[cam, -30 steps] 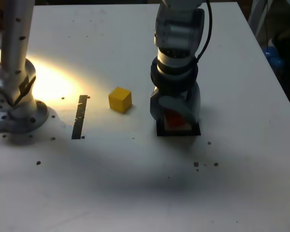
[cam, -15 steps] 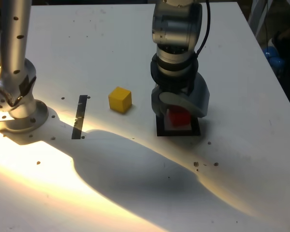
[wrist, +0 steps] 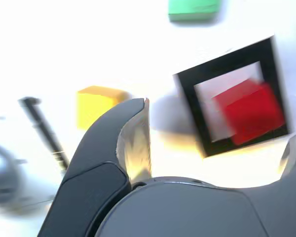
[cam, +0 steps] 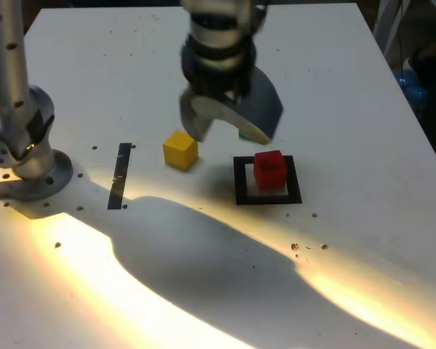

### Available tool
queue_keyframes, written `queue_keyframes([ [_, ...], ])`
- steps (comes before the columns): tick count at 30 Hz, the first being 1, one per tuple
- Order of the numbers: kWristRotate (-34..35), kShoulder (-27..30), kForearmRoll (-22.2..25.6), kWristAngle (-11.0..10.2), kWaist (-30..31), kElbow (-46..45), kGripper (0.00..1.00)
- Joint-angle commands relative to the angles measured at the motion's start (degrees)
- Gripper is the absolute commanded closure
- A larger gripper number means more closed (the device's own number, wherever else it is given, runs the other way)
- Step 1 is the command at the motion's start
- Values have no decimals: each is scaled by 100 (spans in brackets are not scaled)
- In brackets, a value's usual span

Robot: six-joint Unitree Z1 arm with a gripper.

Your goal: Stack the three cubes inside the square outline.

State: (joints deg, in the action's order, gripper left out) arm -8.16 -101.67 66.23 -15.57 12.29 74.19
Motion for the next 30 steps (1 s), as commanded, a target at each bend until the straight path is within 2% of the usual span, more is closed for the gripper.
queue_keyframes([
  [1,-161,260,176,-2,-29,-50,0],
  [5,-460,710,499,-25,-165,-299,0],
  [8,-565,784,499,-25,-351,-584,0],
  [17,-1001,453,-365,-121,-995,-1525,3],
  [30,-1448,51,-993,113,-1021,-1800,17],
])
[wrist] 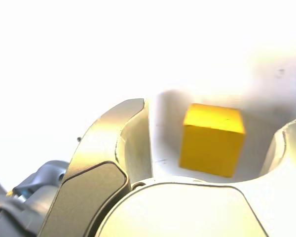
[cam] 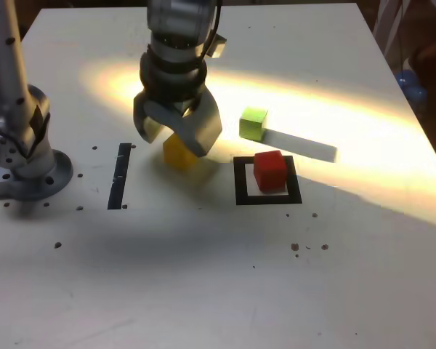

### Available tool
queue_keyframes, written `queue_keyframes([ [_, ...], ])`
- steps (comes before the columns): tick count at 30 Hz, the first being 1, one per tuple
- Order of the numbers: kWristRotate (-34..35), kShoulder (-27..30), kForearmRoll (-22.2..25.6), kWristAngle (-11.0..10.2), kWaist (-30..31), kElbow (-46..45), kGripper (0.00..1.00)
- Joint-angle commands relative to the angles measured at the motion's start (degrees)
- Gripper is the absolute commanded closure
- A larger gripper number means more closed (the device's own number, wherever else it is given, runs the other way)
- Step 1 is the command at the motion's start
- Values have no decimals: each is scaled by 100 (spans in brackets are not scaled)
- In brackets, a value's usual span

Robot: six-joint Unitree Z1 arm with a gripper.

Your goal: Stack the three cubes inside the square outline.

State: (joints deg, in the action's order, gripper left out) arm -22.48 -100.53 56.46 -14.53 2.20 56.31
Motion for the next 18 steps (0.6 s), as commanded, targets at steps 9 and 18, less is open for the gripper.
queue_keyframes([
  [9,-28,-239,-121,89,-19,-30,29],
  [18,-28,-282,-255,140,-60,-24,48],
])
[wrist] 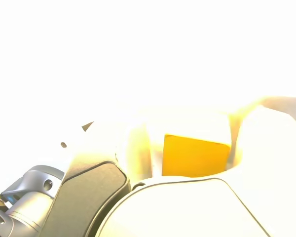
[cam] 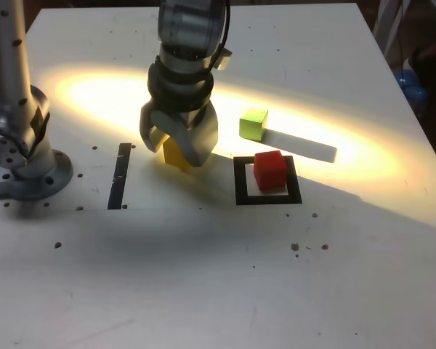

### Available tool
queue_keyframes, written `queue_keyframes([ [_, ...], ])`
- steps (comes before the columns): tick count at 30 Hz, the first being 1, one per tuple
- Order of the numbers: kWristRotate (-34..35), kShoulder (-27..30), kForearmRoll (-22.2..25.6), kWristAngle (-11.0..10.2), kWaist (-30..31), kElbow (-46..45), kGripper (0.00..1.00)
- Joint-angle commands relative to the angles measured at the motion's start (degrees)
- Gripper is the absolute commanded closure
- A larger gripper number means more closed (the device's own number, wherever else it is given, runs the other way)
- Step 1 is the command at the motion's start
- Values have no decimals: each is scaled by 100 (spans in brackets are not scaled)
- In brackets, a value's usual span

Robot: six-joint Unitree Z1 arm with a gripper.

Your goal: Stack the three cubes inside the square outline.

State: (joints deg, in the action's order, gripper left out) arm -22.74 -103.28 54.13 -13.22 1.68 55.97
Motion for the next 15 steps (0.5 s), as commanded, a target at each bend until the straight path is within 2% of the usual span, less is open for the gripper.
queue_keyframes([
  [1,-2,-2,-41,9,-10,18,50],
  [8,0,-17,-100,51,-10,62,57],
  [15,-1,-8,-62,111,-9,152,73],
])
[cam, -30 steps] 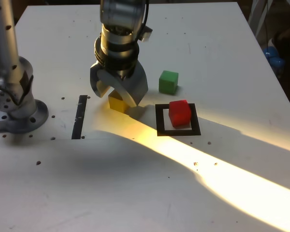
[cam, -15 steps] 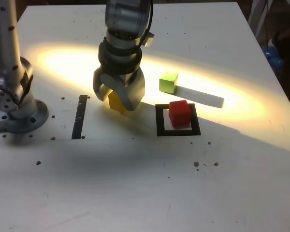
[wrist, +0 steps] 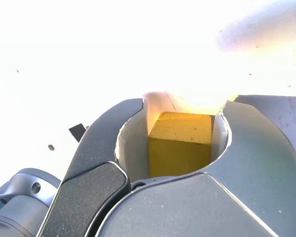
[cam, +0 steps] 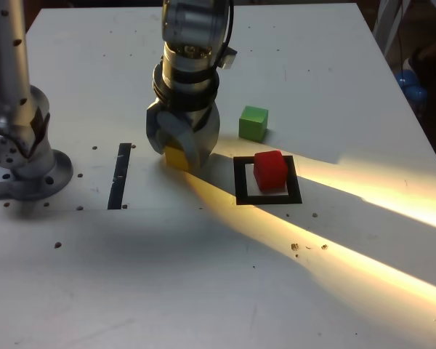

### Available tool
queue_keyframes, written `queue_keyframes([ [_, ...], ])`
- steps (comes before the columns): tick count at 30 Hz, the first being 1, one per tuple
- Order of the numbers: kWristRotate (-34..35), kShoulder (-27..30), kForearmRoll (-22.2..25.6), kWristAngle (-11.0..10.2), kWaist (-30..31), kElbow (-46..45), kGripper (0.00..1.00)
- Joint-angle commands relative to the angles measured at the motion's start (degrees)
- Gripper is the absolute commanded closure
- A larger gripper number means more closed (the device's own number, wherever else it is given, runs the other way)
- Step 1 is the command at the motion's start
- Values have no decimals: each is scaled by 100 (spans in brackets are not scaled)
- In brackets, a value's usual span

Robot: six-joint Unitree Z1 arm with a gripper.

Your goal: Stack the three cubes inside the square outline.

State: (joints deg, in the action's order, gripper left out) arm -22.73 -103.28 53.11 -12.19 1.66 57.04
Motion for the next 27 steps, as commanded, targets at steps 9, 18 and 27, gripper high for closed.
queue_keyframes([
  [9,183,116,922,0,204,942,76],
  [18,1614,-237,2519,813,602,3205,76],
  [27,2662,-788,2666,402,634,3982,76],
])
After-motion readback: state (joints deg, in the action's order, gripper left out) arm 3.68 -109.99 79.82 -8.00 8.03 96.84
